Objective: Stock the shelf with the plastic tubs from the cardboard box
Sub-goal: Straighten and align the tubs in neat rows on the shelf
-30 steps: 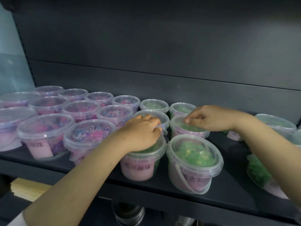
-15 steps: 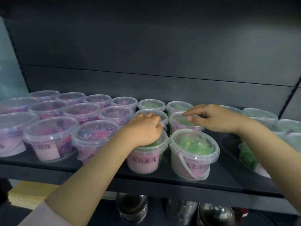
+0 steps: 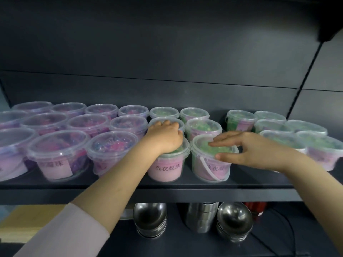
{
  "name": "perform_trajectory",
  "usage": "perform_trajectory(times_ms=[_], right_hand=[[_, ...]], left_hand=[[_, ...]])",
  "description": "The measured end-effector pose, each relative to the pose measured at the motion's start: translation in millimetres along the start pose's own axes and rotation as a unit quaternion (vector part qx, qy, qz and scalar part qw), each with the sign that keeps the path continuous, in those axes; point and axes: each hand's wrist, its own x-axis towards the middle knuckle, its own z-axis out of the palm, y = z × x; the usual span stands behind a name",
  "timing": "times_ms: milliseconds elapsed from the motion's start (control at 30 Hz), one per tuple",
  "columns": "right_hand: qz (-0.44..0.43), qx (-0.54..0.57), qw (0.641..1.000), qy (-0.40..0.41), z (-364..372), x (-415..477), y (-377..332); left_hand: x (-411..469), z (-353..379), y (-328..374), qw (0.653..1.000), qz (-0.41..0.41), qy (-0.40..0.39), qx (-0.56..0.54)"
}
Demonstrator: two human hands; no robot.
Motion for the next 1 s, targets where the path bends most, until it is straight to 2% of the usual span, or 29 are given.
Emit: perform_trajectory(times_ms=[200,267,367,433,500,700,900,1000], right_hand=[[0.026,0.045,0.999,-0.015,1,1,1],[0.032,0.046,0.998,-0.026,-1,2,-1],[0.044,0.05,0.997,-0.028,-1,0,-7],[0.048,0.075,0.996,0.004,0,-5,-11],[0.05,0.103,0.992,0.045,-1,-14,-14],[0.075,-0.007,0.988,0.133,-27,-49,4],[0.093,-0.014,0.984,0.149,-45,-79,42],[0.091,-0.039,0.982,0.158,-52,-85,66]], left_hand=[[0,3,0,1.0,-0.011,0.0,-0.011],[-2,2,1,0.998,-0.004,0.05,-0.032],[-9,1,3,0.981,0.04,0.173,-0.079],[-17,-2,3,0.962,0.07,0.245,-0.101],[-24,-8,3,0.948,0.098,0.283,-0.104],[-38,-29,25,0.934,0.157,0.307,-0.091],[-54,-18,75,0.93,0.21,0.288,-0.088],[-57,-2,93,0.935,0.205,0.281,-0.069]])
